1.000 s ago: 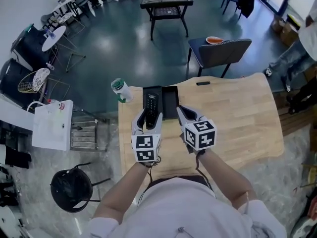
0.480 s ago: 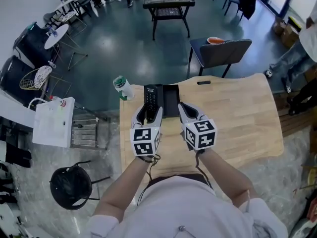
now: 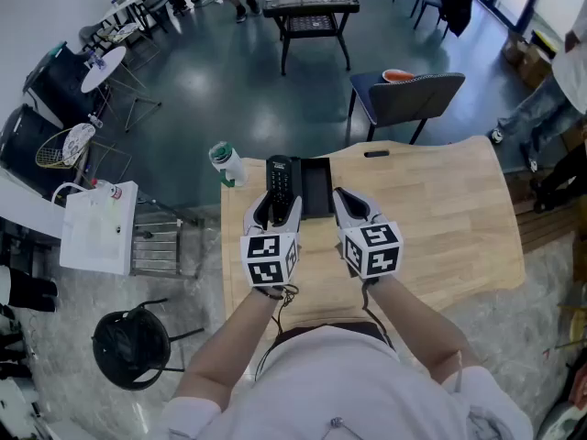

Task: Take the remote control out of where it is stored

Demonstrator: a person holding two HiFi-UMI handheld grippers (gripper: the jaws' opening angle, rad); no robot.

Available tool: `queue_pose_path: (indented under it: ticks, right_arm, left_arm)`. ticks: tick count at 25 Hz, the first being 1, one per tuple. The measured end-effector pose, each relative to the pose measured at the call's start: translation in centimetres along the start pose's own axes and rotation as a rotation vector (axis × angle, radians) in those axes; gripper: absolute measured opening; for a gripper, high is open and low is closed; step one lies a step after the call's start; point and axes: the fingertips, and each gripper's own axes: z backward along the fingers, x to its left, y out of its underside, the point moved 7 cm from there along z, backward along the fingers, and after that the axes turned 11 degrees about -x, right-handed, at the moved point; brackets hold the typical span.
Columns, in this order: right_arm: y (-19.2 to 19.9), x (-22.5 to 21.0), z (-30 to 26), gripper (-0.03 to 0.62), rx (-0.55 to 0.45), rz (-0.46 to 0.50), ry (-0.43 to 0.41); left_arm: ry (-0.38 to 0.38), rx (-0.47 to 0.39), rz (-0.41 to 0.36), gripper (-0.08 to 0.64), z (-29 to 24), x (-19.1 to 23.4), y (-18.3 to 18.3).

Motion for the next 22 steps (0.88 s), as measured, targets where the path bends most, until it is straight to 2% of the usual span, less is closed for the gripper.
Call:
queue_pose_path:
  ticks: [22]
  right_arm:
    - [0.42, -0.21, 0.14, 0.025, 0.0, 0.009, 0.036]
  left_arm:
    - [0.015, 0.021, 0.0, 0.235, -0.96, 0.11, 0.75]
